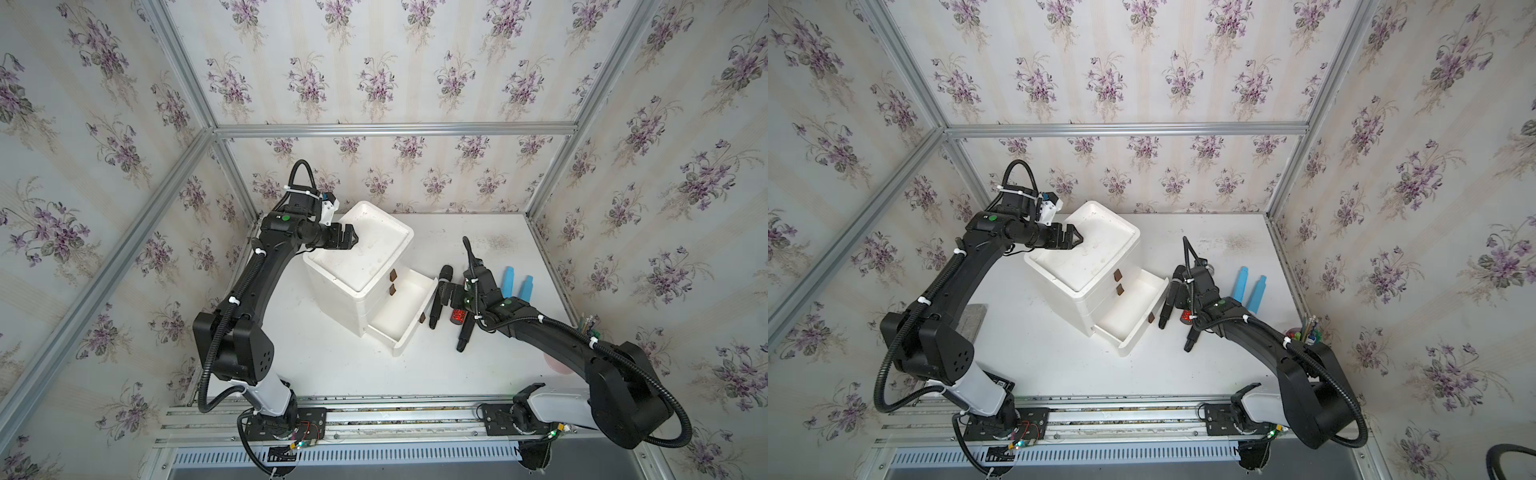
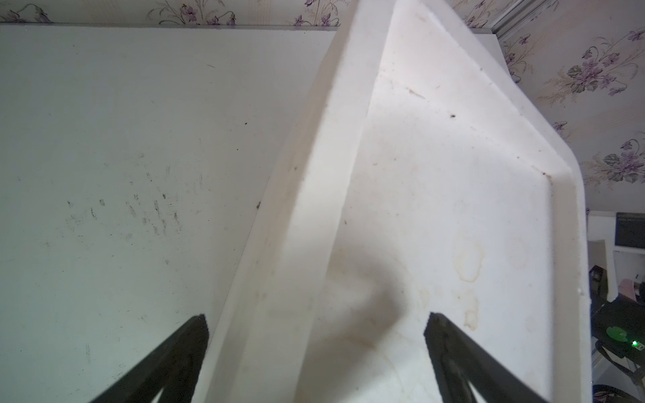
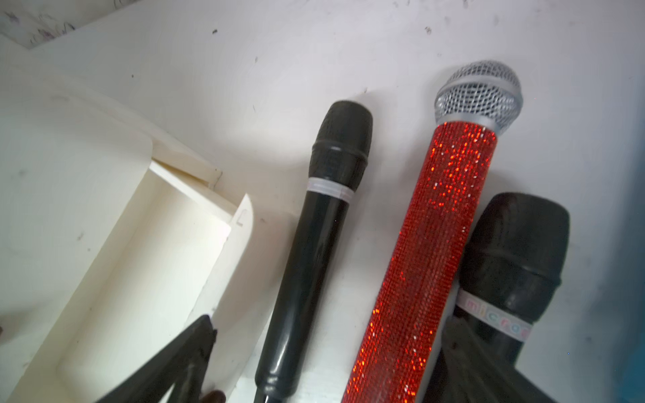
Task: Take the microphone out of the drawer
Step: Close the drawer of the storage box.
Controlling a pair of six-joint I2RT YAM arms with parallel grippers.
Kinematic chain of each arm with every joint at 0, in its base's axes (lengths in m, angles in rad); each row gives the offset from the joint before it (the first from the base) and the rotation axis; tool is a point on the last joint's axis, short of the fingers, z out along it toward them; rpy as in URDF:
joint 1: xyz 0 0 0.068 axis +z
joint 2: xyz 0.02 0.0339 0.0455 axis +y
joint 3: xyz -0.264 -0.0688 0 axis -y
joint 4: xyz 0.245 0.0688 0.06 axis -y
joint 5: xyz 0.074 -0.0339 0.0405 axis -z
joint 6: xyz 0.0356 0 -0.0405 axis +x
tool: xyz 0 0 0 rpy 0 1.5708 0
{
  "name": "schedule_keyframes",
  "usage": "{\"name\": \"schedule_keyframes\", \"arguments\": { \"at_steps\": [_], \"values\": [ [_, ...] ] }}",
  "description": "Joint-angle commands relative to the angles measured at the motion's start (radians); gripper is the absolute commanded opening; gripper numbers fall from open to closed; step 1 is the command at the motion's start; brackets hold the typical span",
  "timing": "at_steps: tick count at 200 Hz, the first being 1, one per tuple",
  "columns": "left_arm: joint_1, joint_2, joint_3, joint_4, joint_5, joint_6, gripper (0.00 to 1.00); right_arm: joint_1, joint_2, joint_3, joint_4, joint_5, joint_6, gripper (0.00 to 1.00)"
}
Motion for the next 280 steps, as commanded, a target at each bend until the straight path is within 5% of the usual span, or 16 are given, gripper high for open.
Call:
{"name": "schedule_keyframes", "arguments": {
  "at_steps": [1, 76, 280],
  "values": [
    [0.002, -0.001, -0.004, -0.048, 0.005, -0.008, 0.99, 0.023, 0.007, -0.008, -0.044, 0.022, 0.021, 1.00],
    [0.000, 0.000, -0.005, -0.049, 0.007, -0.008, 0.99, 0.204, 0.043, 0.008, -0.079, 0.051, 0.088, 1.00],
    [0.000, -0.007, -0.005, -0.047, 0.017, -0.008, 0.99, 0.259, 0.318, 0.191, 0.100, -0.033, 0.077, 1.00]
  ]
}}
